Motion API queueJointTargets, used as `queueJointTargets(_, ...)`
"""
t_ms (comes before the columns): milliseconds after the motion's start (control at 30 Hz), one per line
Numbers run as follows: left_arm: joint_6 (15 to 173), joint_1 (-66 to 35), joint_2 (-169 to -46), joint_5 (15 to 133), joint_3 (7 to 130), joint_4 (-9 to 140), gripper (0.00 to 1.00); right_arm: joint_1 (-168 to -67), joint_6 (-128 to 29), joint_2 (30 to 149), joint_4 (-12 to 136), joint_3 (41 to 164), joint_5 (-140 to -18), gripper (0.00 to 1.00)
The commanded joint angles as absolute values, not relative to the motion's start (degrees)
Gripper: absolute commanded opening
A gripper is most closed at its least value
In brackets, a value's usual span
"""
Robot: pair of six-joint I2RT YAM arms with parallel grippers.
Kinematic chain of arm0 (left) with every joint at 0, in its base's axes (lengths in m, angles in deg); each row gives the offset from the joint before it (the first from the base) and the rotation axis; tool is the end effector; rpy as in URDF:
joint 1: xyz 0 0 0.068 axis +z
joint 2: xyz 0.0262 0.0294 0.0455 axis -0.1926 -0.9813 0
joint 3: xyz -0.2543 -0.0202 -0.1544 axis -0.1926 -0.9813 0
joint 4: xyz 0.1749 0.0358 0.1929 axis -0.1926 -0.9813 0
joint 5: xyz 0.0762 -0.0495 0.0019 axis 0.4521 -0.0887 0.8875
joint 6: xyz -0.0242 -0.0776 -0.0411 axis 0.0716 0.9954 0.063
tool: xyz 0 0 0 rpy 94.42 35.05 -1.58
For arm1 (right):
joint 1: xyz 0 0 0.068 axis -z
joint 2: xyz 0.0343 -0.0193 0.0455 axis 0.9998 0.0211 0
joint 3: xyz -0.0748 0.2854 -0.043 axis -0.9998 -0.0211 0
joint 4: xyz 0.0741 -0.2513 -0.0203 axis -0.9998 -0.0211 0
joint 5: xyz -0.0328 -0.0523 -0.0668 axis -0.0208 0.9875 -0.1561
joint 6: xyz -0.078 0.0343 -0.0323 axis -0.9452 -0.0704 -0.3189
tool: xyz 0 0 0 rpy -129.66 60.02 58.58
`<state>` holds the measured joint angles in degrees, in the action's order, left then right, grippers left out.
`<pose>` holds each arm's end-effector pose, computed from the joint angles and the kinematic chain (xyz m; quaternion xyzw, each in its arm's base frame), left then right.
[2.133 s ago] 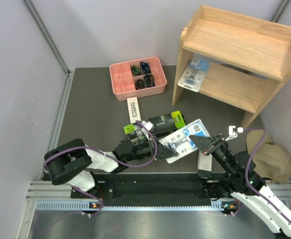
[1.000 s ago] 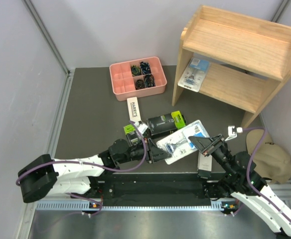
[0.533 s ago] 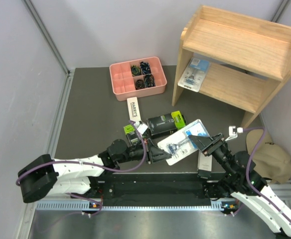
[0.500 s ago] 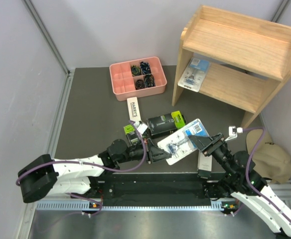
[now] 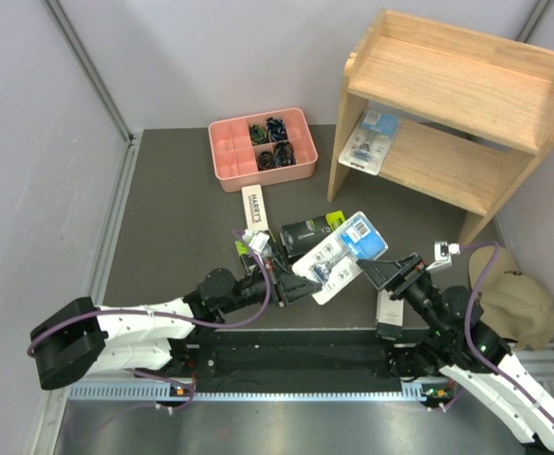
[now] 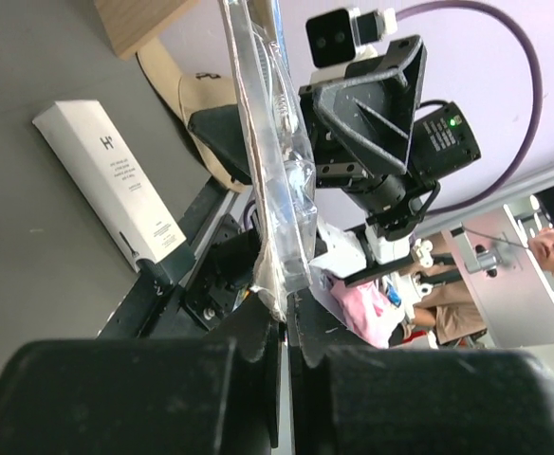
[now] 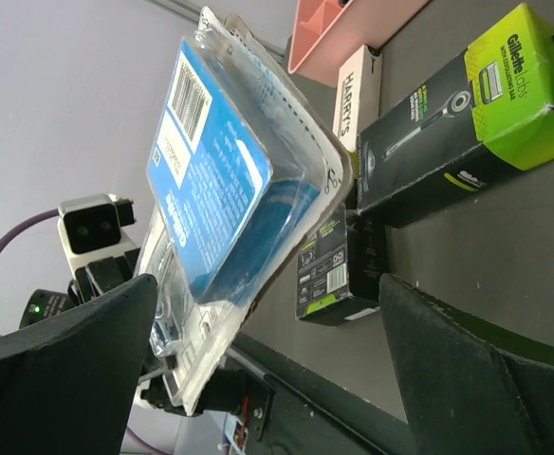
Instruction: Place and organize the shaving razors onto the shelf
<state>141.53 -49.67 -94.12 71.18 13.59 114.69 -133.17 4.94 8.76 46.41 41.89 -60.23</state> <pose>0.1105 -0.2293 0.2569 0.0790 0.6604 -0.6767 0.3158 0.0872 0.0636 0.2319 0.1719 0.6950 0.5134 0.4731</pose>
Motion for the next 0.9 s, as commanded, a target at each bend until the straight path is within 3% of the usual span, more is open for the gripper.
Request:
queueJointTargets(0,142.12,-49.54,-92.7,73.87,13.56,121.87,0.0,-133.0,2.67,3.17,45.79,45.78,-58.86,0.99)
queueJointTargets(867,139.92,-48.31,-103.94,77.38,26.3,119.68,0.0,-133.0,-9.99,5.37,40.16,61.25,-59.48,0.99)
